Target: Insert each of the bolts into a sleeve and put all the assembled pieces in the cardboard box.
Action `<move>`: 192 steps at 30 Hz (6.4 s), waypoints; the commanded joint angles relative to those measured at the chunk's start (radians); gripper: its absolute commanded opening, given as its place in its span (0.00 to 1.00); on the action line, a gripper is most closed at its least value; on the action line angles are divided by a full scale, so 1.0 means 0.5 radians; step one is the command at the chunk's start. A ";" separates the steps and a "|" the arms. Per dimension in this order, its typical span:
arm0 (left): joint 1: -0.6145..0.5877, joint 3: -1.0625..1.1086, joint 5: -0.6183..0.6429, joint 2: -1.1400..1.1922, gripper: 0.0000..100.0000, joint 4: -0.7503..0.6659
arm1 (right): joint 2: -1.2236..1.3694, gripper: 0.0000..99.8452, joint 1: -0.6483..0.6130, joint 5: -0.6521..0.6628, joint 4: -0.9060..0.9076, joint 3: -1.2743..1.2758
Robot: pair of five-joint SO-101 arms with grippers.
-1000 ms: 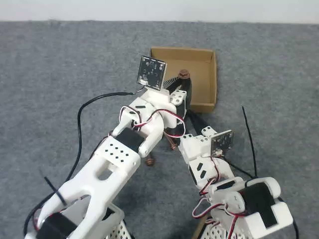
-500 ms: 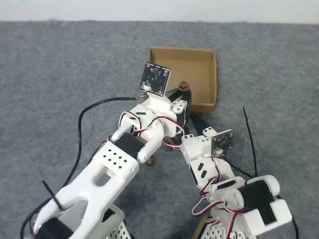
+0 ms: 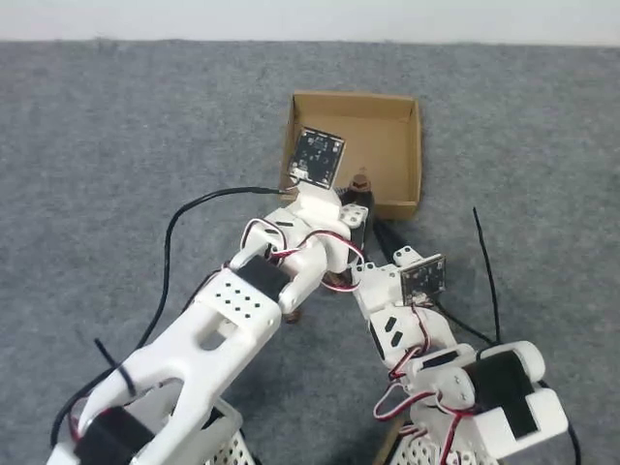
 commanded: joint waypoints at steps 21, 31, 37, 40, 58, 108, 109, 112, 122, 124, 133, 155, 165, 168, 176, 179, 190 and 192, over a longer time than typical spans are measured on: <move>0.012 0.038 -0.028 -0.068 0.20 0.006 | -0.063 0.01 0.118 0.037 -0.023 0.046; -0.104 0.149 -0.028 -0.825 0.19 0.236 | -0.063 0.01 0.124 0.034 -0.020 0.046; -0.611 0.170 -0.025 -0.859 0.19 0.239 | -0.060 0.01 0.127 0.034 -0.017 0.046; -0.859 0.229 -0.018 -0.819 0.19 0.249 | -0.060 0.01 0.130 0.037 -0.017 0.046; -1.010 1.548 -0.028 -1.534 0.19 -0.282 | -0.081 0.01 0.434 0.049 0.035 -0.123; -0.988 1.551 -0.157 -1.590 0.19 -0.199 | 1.211 0.01 0.545 0.052 4.387 -4.262; -0.988 1.551 -0.157 -1.590 0.19 -0.199 | 1.254 0.01 0.545 0.052 4.417 -4.302; -0.988 1.551 -0.157 -1.590 0.19 -0.199 | 1.364 0.01 0.542 0.150 4.571 -4.437; -0.988 1.551 -0.157 -1.590 0.19 -0.199 | 1.517 0.12 0.483 0.239 4.899 -4.692; -0.988 1.551 -0.157 -1.590 0.19 -0.199 | 1.493 0.10 0.480 0.239 4.911 -4.701; -0.988 1.551 -0.157 -1.590 0.19 -0.203 | 1.023 0.03 0.397 0.233 5.458 -4.714; -0.988 1.551 -0.157 -1.590 0.19 -0.203 | -0.130 0.01 -0.078 0.249 5.893 -3.363; -0.988 1.551 -0.157 -1.590 0.19 -0.199 | -0.176 0.01 -0.072 0.258 5.135 -2.676; -0.988 1.551 -0.157 -1.590 0.19 -0.199 | -0.173 0.01 -0.072 0.439 5.046 -2.605; -0.988 1.551 -0.157 -1.590 0.19 -0.199 | -0.057 0.10 -0.069 0.546 4.954 -2.532; -0.988 1.551 -0.157 -1.590 0.19 -0.203 | 0.081 0.11 -0.069 0.546 4.918 -2.544; -0.988 1.551 -0.157 -1.590 0.19 -0.203 | 0.450 0.09 -0.072 0.543 4.746 -2.538; -0.988 1.551 -0.157 -1.590 0.19 -0.203 | 0.496 0.09 -0.072 0.543 4.746 -2.538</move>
